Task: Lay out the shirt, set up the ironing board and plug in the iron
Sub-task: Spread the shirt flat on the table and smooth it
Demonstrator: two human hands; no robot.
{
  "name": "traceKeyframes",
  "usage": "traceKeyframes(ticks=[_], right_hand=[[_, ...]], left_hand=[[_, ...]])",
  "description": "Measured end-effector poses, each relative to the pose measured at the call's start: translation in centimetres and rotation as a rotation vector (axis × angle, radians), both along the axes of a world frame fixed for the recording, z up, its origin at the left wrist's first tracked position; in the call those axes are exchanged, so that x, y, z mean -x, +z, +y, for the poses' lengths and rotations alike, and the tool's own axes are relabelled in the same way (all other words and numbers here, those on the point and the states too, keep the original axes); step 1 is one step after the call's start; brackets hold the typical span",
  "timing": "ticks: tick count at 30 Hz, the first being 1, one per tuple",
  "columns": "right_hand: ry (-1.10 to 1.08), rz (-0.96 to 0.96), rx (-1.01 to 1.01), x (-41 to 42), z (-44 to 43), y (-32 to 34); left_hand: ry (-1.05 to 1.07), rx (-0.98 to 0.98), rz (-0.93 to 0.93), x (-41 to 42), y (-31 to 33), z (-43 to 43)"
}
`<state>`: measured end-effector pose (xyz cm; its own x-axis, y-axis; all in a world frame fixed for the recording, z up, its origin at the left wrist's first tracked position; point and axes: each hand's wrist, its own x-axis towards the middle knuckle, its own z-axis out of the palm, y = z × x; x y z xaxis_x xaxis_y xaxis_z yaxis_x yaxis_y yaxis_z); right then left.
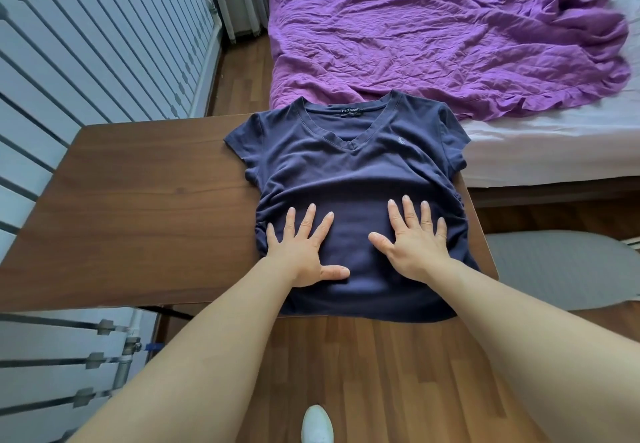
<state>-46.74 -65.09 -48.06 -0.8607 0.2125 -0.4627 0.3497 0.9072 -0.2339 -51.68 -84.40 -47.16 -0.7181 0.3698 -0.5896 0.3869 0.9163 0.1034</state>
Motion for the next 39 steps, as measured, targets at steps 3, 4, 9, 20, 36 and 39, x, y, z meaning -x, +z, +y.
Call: traceKeyframes(ticks=[3, 4, 9, 20, 36, 39], right_hand=[[0.029, 0.061, -0.016, -0.7, -0.1, 0.3], [0.034, 0.07, -0.022, -0.9, -0.2, 0.6], [0.049, 0.074, 0.018, -1.3, -0.5, 2.3], [0.154, -0.009, 0.006, -1.9, -0.1, 4.2], [0.036, 0.224, 0.124, 7.3, 1.6, 4.8], [0.01, 0.238, 0.082, 10.3, 2.1, 3.0]], left_hand=[[-0.011, -0.016, 0.018, -0.6, 0.4, -0.1], [-0.009, -0.025, 0.021, -0.9, 0.5, -0.2], [0.013, -0.059, 0.021, -1.9, 1.7, -0.5], [0.02, -0.06, 0.08, -3.3, 3.9, 0.6], [0.106, -0.231, 0.244, 6.9, 3.3, 3.6], [0.086, -0.237, 0.271, 9.8, 1.9, 4.0]])
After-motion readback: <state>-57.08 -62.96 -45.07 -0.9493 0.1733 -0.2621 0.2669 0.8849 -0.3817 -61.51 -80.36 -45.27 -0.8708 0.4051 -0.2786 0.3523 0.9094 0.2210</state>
